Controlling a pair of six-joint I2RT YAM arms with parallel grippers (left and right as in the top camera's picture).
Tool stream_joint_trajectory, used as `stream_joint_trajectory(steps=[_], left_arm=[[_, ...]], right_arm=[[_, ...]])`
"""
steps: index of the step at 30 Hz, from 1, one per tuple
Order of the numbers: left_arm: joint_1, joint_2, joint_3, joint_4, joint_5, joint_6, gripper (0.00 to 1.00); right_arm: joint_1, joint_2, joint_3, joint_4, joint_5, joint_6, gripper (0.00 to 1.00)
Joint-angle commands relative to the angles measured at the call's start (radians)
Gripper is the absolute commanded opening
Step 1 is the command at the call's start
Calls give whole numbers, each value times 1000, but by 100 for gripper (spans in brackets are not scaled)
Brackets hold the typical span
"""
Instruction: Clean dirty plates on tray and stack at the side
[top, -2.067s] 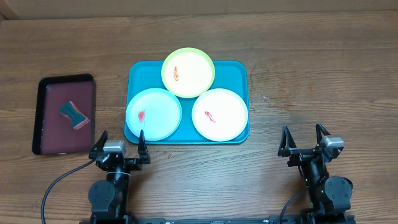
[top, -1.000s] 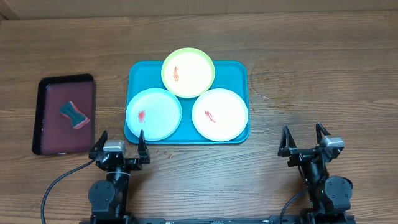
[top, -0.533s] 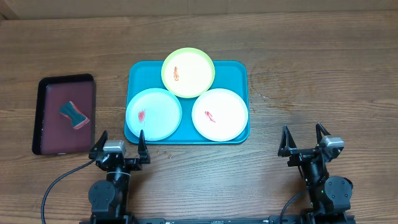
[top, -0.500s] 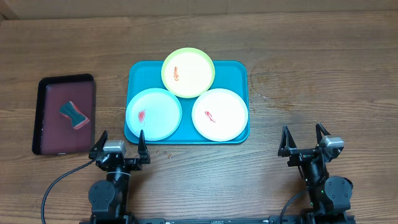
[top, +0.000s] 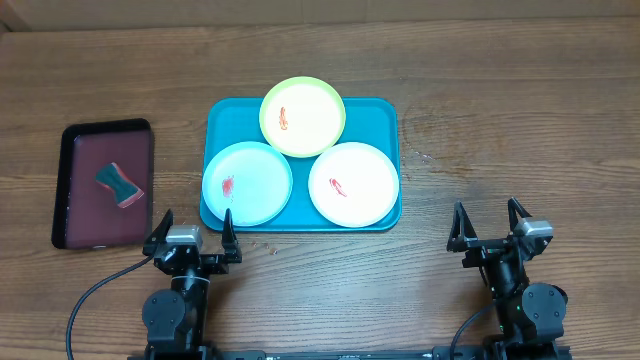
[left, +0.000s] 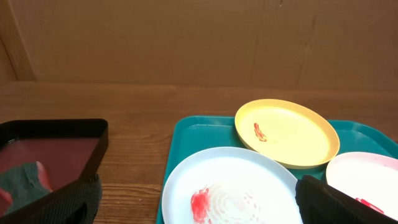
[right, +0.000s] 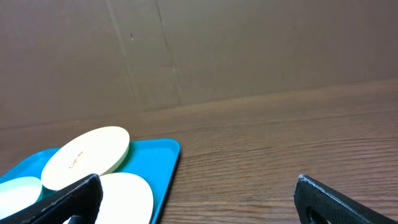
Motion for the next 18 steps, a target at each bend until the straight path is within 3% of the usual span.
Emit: stream_joint_trajectory(steps=[1,10,13,18], left_arm=[[-9,-11,-4,0,-14,19,100],[-9,-11,-4,0,14,-8,100],[-9,-11,-3,19,149,-231,99],[-9,-11,-3,63,386,-773,100]], right_arm=[[3,-12,-10,6,10,-7,100],[3,-12,-10,6,10,-7,100],[3,-12,-10,6,10,-7,100],[3,-12,-10,6,10,-7,100]])
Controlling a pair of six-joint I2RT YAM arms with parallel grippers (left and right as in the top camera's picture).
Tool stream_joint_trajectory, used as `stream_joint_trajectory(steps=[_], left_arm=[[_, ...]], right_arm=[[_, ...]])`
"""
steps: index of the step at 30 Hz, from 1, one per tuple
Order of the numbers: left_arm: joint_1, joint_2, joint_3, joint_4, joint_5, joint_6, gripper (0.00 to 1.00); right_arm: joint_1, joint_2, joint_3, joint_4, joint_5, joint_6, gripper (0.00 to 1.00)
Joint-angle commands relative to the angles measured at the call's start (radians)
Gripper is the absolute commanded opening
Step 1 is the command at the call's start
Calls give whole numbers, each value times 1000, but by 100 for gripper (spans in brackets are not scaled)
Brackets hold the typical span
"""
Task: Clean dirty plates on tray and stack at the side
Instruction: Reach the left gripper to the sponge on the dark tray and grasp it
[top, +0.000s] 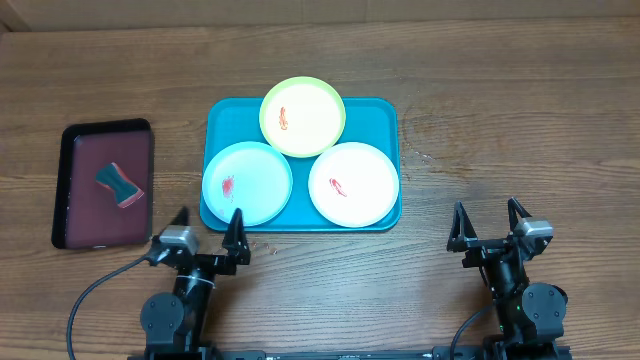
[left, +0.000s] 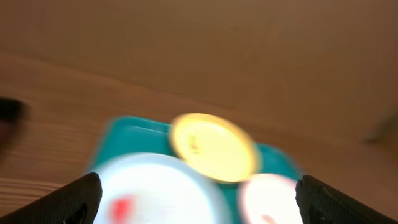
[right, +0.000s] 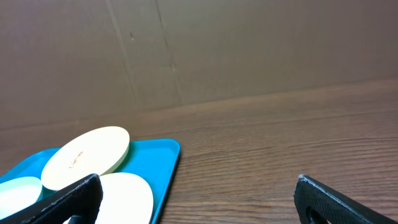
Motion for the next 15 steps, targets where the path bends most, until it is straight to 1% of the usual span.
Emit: stream_joint_trajectory(steps=[1,2,4,7,9,10,12,15], left_arm=[[-9,-11,-3,-3,203,-500,100],[-9,-11,-3,-2,199,-542,100],[-5,-11,-3,69,203,-593,100],[-5,-11,-3,280,231,-544,100],[-5,-11,6,358,221,-507,100],[-5,-11,24,371,196,-481,100],[-5,-11,72,342,131,-452,100],[-5,-5,204,209,34,-343,100]], right_arm=[[3,-12,-10,6,10,-6,100],[3,-12,-10,6,10,-6,100],[3,-12,-10,6,10,-6,100],[3,-12,-10,6,10,-6,100],[3,-12,-10,7,10,-6,100],[3,-12,-10,6,10,-6,100],[3,-12,-10,6,10,-6,100],[3,-12,-10,6,10,-6,100]])
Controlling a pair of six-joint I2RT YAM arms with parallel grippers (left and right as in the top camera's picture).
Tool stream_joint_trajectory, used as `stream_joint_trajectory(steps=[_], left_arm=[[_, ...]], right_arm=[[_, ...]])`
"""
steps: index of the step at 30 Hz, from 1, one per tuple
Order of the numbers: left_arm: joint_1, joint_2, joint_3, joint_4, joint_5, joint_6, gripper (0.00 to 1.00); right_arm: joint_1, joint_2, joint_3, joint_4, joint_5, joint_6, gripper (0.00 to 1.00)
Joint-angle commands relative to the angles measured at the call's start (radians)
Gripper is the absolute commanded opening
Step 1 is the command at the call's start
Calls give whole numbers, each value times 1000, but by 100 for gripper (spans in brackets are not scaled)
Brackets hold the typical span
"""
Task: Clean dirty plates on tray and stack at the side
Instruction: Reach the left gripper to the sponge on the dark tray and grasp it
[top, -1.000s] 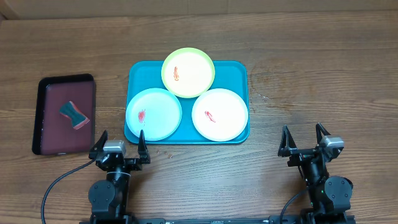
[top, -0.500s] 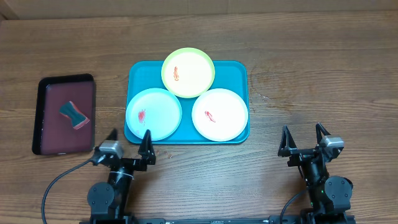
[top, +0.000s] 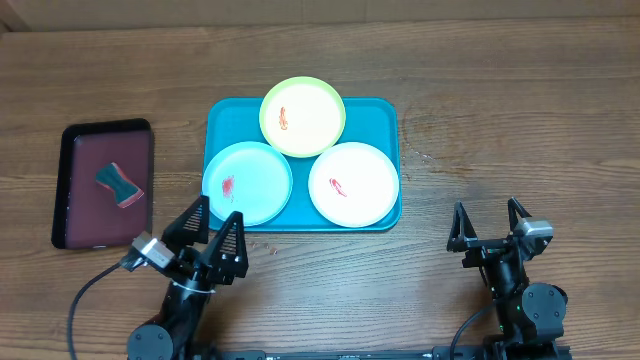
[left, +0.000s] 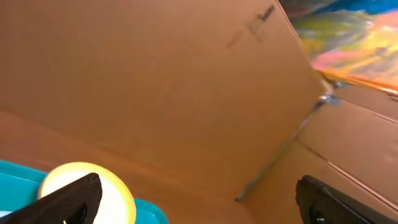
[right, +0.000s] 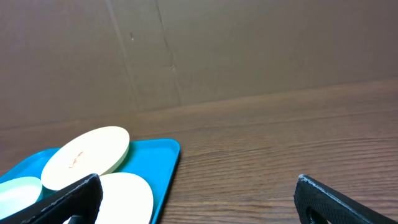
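A teal tray (top: 385, 115) holds three plates with red smears: a yellow one (top: 303, 116) at the back, a light blue one (top: 247, 183) front left, and a pale pink one (top: 353, 185) front right. My left gripper (top: 220, 207) is open and empty, lifted and tilted near the tray's front left corner. Its wrist view shows mostly cardboard wall, with the yellow plate (left: 106, 186) low on the left. My right gripper (top: 487, 208) is open and empty, low at the front right. Its wrist view shows the yellow plate (right: 87, 155) and the pink plate (right: 127, 196).
A dark tray (top: 70, 200) with a teal and red sponge (top: 120, 185) lies left of the teal tray. Cardboard walls (right: 249, 50) close off the back. Bare wooden table (top: 500, 120) lies right of the tray.
My left gripper has lifted and tilted back, and its camera now looks up at the cardboard wall instead of the plates. The right gripper and all plates are unchanged.
Both grippers first rested open at the table's front edge, the left one facing the blue plate and the sponge tray. Then the left wrist view was blurred and the gripper had swung slightly. Now it stands raised and tilted, still open and empty.
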Motion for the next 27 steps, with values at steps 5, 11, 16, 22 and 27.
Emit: stream_joint_trajectory(steps=[5,11,16,22,27], left_arm=[[-5,127,483,-520,-344,258,100],[-6,467,930,-880,-253,388,100],[-4,659,1159,-941,-237,552,100],[23,992,1492,-1250,-534,470,100],[155,1241,1725,-1391,-554,471,100]], right_arm=[[3,-12,-10,6,10,-7,100],[3,-12,-10,6,10,-7,100],[3,-12,-10,6,10,-7,100],[3,-12,-10,6,10,-7,100],[3,-12,-10,6,10,-7,100]])
